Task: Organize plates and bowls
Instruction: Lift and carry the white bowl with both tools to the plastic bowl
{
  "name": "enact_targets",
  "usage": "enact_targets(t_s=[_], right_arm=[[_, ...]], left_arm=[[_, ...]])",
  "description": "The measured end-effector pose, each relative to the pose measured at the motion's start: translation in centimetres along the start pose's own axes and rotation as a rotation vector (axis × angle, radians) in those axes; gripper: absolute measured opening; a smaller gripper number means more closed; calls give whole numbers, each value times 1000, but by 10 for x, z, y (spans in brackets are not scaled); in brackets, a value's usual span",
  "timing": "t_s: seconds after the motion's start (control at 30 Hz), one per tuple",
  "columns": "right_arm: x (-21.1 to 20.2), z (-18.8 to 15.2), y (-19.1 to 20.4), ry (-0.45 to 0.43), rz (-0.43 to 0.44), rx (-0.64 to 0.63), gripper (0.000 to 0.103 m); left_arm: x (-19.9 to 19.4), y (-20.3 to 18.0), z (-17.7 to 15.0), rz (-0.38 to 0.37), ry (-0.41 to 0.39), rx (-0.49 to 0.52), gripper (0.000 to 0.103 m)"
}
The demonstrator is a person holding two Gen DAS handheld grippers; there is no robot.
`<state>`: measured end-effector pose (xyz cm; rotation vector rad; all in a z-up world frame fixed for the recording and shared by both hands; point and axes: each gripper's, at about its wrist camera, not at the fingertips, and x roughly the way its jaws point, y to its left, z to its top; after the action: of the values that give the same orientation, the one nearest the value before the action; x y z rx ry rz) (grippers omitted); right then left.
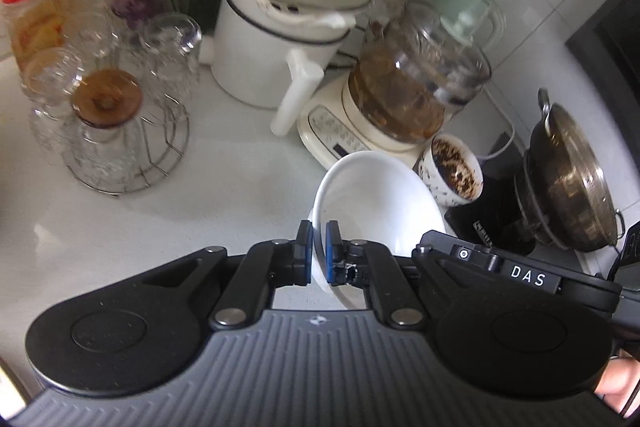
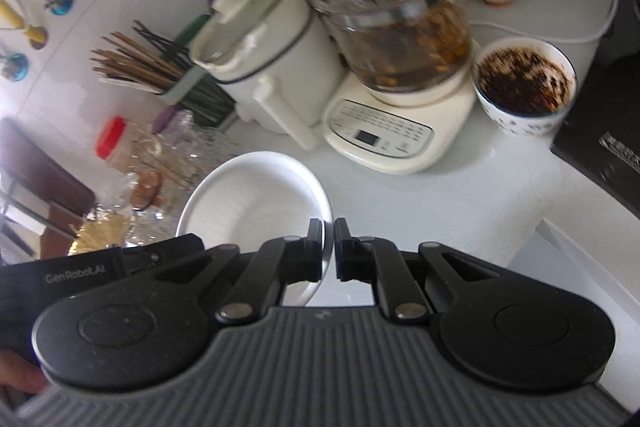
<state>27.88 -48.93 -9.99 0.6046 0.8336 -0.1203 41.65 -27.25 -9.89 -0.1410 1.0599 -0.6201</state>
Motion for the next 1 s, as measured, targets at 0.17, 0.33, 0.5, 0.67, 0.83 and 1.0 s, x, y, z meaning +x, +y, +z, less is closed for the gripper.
enact_targets(t_s=[0.17, 0.33, 0.5, 0.67, 0.83, 1.0], right_arm=[[-12, 3, 18, -26, 39, -29, 8], [-18, 2, 35, -26, 72, -69, 8], [-19, -2, 56, -14, 111, -118, 8], [-16, -9, 77, 9, 143, -157, 8], [-10, -20, 97, 44, 161, -212, 9], [0, -32, 115, 81, 176, -263, 8]], left_arm=[[-30, 3, -2, 4, -58, -5, 7], [-58, 11, -7, 17, -112, -31, 7], [-84, 23, -18, 46, -153, -54, 7], [-106, 39, -30, 75, -188, -92, 7], [-120, 57, -46, 109, -213, -137, 7], [-129, 79, -64, 137, -216, -203, 7]])
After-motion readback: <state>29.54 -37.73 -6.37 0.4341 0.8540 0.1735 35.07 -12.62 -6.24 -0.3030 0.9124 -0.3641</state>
